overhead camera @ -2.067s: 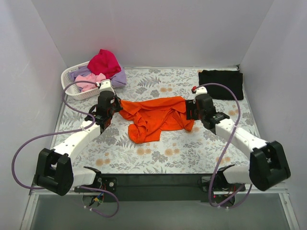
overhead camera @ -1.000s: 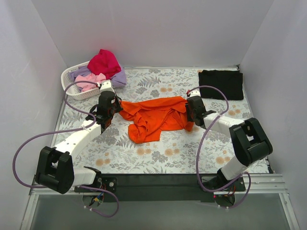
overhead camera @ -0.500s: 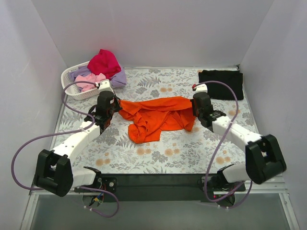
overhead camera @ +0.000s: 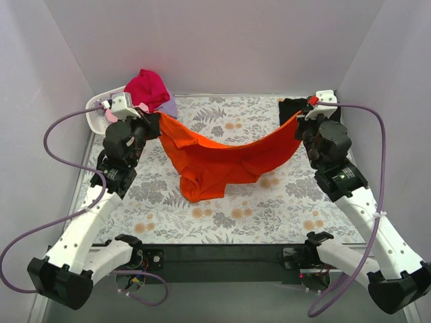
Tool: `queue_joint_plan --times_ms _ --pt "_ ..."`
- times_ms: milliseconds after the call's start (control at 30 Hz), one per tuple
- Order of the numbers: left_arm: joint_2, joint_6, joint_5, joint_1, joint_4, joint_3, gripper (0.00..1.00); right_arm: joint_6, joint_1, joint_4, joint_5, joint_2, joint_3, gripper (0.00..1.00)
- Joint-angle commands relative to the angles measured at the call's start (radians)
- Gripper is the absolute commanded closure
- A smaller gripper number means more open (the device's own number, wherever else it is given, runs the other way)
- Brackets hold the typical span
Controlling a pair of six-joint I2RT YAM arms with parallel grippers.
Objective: Fold and stack the t-shirts
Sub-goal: Flatten the tshirt out
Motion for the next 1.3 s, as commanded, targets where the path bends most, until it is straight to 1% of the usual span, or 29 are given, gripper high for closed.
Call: queue_joint_plan --times_ms 0,100,133,167,300,333,367,500,533,700,867,1000,1167,1267 --pt "-0.065 -0.012 0.064 0.004 0.017 0.106 1.00 -0.083 0.001 -0.027 -0.045 -0.026 0.134 0.99" --pt "-0.074 -0.012 0.116 0.004 -0.006 0.210 1.00 -0.127 0.001 -0.072 -0.071 -0.037 0.256 0.99" --pt "-0.075 -0.014 0.156 0.006 -0.033 0.272 1.00 -0.144 0.001 -0.108 -0.074 -0.037 0.294 0.99" --pt "-0.080 -0.017 0.179 0.004 -0.043 0.296 1.00 -0.150 0.001 -0.121 -0.077 -0.042 0.323 0.99" --pt "-0.129 -0.035 0.296 0.006 -0.081 0.428 1.00 -0.163 0.001 -0.179 -0.172 -0.083 0.464 0.99" --pt "-0.129 -0.035 0.296 0.006 -0.092 0.428 1.00 -0.163 0.001 -0.179 -0.189 -0.083 0.489 0.99" --pt "-0.146 -0.037 0.317 0.006 -0.104 0.472 1.00 -0.161 0.001 -0.193 -0.204 -0.095 0.515 0.99" --pt "-0.181 -0.047 0.369 0.004 -0.173 0.557 1.00 -0.153 0.001 -0.260 -0.316 -0.120 0.632 0.99" --pt "-0.201 -0.050 0.377 0.006 -0.178 0.566 1.00 -0.153 0.001 -0.273 -0.336 -0.128 0.679 0.99" --pt "-0.259 -0.084 0.428 0.004 -0.178 0.606 1.00 -0.143 0.001 -0.325 -0.430 -0.144 0.779 0.99" --pt "-0.275 -0.104 0.454 0.006 -0.169 0.606 1.00 -0.141 0.001 -0.325 -0.413 -0.158 0.773 0.99" --pt "-0.234 -0.103 0.442 0.004 -0.153 0.572 1.00 -0.149 0.001 -0.317 -0.350 -0.131 0.724 0.99" --pt "-0.114 -0.073 0.374 0.006 -0.129 0.503 1.00 -0.169 0.001 -0.244 -0.219 -0.076 0.604 0.99" --pt "-0.017 -0.052 0.331 0.004 -0.118 0.489 1.00 -0.175 0.000 -0.195 -0.174 -0.033 0.517 0.99"
